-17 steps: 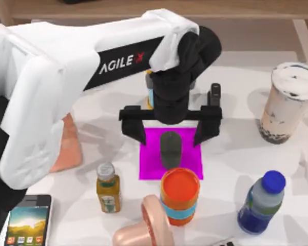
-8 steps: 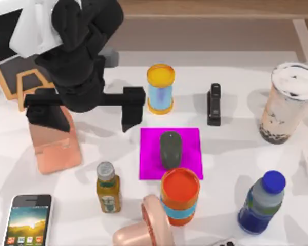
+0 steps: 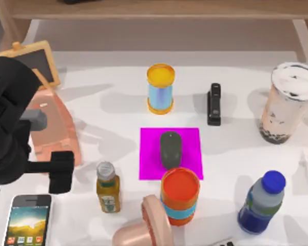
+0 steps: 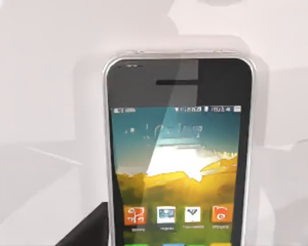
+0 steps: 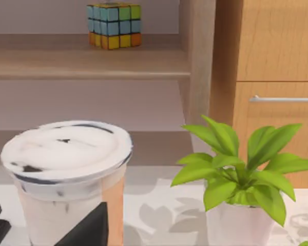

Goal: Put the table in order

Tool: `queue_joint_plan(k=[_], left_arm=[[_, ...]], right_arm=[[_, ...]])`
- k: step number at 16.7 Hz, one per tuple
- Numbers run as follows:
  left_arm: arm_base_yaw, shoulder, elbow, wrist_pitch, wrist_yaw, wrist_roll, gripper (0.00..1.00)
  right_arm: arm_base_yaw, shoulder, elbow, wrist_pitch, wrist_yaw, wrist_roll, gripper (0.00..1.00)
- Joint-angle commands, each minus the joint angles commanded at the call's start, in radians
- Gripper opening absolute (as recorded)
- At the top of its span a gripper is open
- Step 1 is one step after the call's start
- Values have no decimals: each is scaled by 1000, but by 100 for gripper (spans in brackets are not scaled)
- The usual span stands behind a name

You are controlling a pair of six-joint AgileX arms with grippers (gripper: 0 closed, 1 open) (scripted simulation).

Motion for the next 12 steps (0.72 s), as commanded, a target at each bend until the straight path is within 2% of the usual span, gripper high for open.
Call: queue_joint_plan(k=[4, 12], left_arm=[[19, -52, -149, 29, 2, 10, 100], [18, -45, -173, 44, 2, 10, 100]], right_arm=[[0, 0, 0, 0, 0, 0, 100], [0, 0, 0, 0, 0, 0, 100]])
